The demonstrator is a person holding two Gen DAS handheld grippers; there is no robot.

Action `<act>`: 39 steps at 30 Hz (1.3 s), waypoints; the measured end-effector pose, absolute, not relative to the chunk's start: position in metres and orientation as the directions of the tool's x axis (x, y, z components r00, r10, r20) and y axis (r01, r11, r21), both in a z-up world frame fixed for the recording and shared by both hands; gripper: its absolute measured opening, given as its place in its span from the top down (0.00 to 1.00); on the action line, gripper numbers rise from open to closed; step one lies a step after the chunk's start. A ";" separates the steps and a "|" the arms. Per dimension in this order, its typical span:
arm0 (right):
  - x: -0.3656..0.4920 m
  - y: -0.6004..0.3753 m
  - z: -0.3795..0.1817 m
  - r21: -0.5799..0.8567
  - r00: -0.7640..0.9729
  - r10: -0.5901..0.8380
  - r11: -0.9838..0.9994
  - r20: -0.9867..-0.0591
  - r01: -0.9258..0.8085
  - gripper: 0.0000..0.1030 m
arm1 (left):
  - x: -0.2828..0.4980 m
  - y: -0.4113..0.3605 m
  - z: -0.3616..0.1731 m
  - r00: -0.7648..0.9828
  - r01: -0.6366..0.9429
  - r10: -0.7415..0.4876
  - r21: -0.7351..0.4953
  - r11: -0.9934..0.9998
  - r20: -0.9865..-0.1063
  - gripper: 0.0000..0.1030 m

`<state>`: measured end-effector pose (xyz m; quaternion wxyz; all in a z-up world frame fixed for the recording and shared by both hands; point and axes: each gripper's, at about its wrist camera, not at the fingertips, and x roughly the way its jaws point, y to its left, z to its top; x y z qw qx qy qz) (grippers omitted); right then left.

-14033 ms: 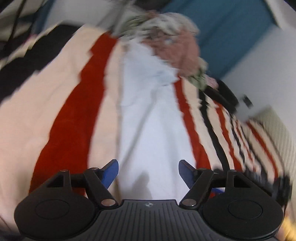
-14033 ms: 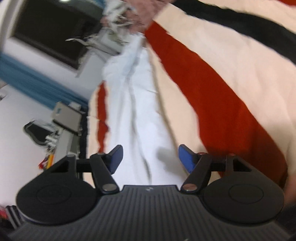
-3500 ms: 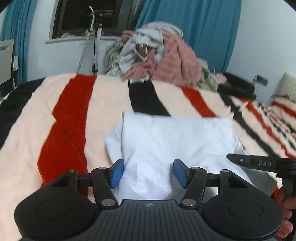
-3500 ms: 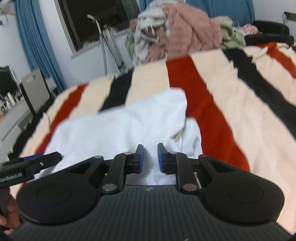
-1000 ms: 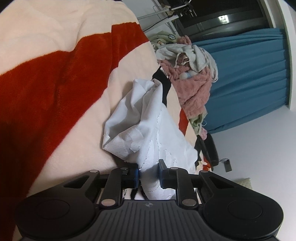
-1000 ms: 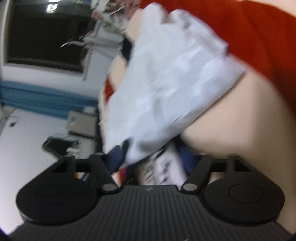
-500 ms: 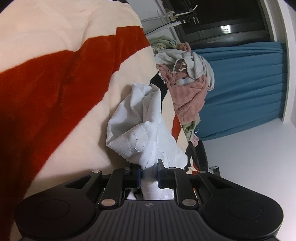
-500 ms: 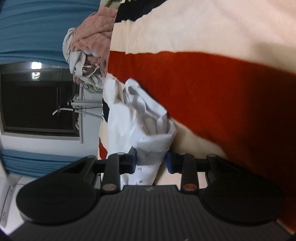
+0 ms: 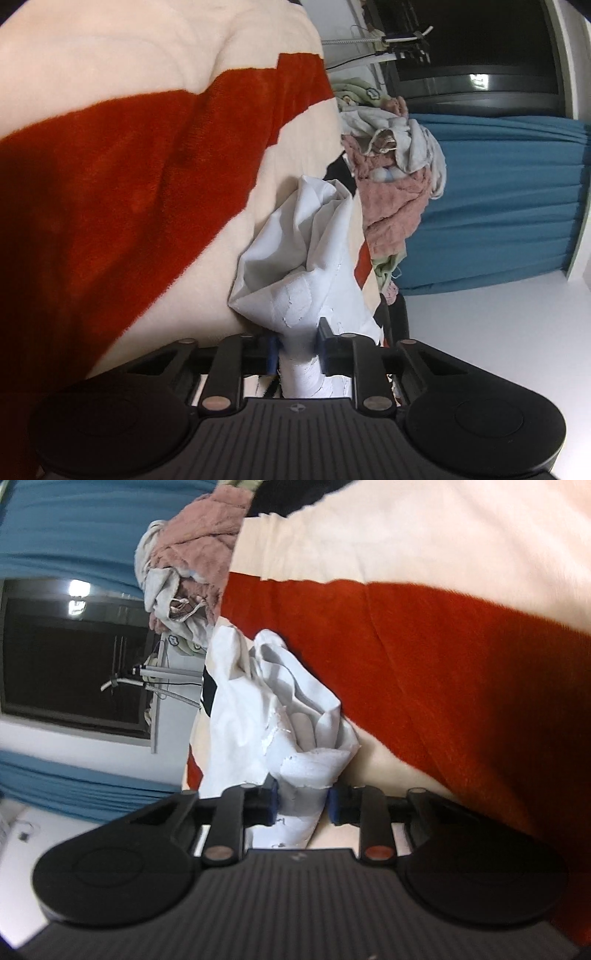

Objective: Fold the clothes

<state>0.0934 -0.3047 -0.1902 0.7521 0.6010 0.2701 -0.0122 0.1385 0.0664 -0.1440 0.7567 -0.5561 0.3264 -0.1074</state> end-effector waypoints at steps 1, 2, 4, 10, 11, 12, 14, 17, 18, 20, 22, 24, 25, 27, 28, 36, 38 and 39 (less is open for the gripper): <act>0.092 -0.304 -0.188 0.897 0.858 0.299 0.290 -0.417 0.335 0.78 | 0.138 0.066 -0.142 0.765 -0.193 -0.526 -0.911 0.365 -0.373 0.84; 0.089 -0.304 -0.186 0.897 0.863 0.293 0.299 -0.411 0.326 0.79 | 0.137 0.066 -0.141 0.765 -0.185 -0.527 -0.910 0.371 -0.370 0.84; 0.082 -0.303 -0.179 0.895 0.873 0.277 0.322 -0.401 0.309 0.79 | 0.133 0.064 -0.134 0.765 -0.169 -0.534 -0.913 0.372 -0.360 0.84; 0.046 -0.306 -0.149 0.903 0.918 0.211 0.350 -0.336 0.250 0.79 | 0.116 0.057 -0.101 0.749 -0.095 -0.588 -0.927 0.362 -0.307 0.85; 0.039 -0.306 -0.143 0.906 0.925 0.199 0.349 -0.323 0.242 0.79 | 0.113 0.055 -0.093 0.743 -0.079 -0.599 -0.927 0.366 -0.300 0.85; 0.032 -0.307 -0.136 0.907 0.931 0.185 0.350 -0.313 0.235 0.79 | 0.111 0.052 -0.085 0.736 -0.066 -0.610 -0.927 0.368 -0.295 0.85; 0.021 -0.310 -0.121 0.911 0.943 0.157 0.343 -0.295 0.228 0.79 | 0.109 0.046 -0.069 0.720 -0.044 -0.632 -0.928 0.371 -0.287 0.84; 0.013 -0.321 -0.098 0.931 0.953 0.127 0.281 -0.274 0.230 0.79 | 0.112 0.030 -0.042 0.697 -0.010 -0.660 -0.925 0.379 -0.279 0.84; 0.013 -0.325 -0.090 0.936 0.955 0.118 0.265 -0.271 0.232 0.79 | 0.114 0.024 -0.033 0.687 -0.008 -0.668 -0.922 0.388 -0.287 0.84; 0.015 -0.334 -0.073 0.939 0.961 0.088 0.253 -0.260 0.231 0.79 | 0.121 0.009 -0.017 0.663 -0.011 -0.680 -0.913 0.409 -0.312 0.84; 0.018 -0.343 -0.056 0.938 0.965 0.054 0.256 -0.257 0.235 0.79 | 0.132 -0.009 -0.003 0.638 -0.027 -0.688 -0.903 0.429 -0.346 0.84; 0.023 -0.356 -0.046 0.931 0.961 0.029 0.257 -0.274 0.258 0.79 | 0.147 -0.029 0.006 0.612 -0.051 -0.690 -0.891 0.452 -0.385 0.84; 0.027 -0.364 -0.042 0.927 0.957 0.021 0.256 -0.288 0.273 0.79 | 0.160 -0.043 0.011 0.596 -0.066 -0.688 -0.878 0.473 -0.415 0.84; 0.041 -0.386 -0.041 0.918 0.944 0.029 0.245 -0.327 0.311 0.79 | 0.185 -0.070 0.018 0.567 -0.081 -0.676 -0.849 0.523 -0.471 0.83; 0.048 -0.398 -0.041 0.913 0.937 0.034 0.239 -0.347 0.330 0.79 | 0.200 -0.085 0.022 0.555 -0.063 -0.676 -0.834 0.548 -0.485 0.83; 0.146 -0.508 -0.041 0.862 0.895 0.018 0.276 -0.446 0.425 0.79 | 0.324 -0.223 0.057 0.501 0.113 -0.671 -0.728 0.676 -0.546 0.84; 0.173 -0.533 -0.020 0.861 0.913 -0.009 0.329 -0.408 0.388 0.79 | 0.350 -0.254 0.075 0.539 0.175 -0.679 -0.722 0.669 -0.499 0.84; 0.186 -0.544 -0.009 0.861 0.924 -0.021 0.358 -0.381 0.363 0.79 | 0.359 -0.269 0.083 0.563 0.228 -0.679 -0.702 0.675 -0.471 0.84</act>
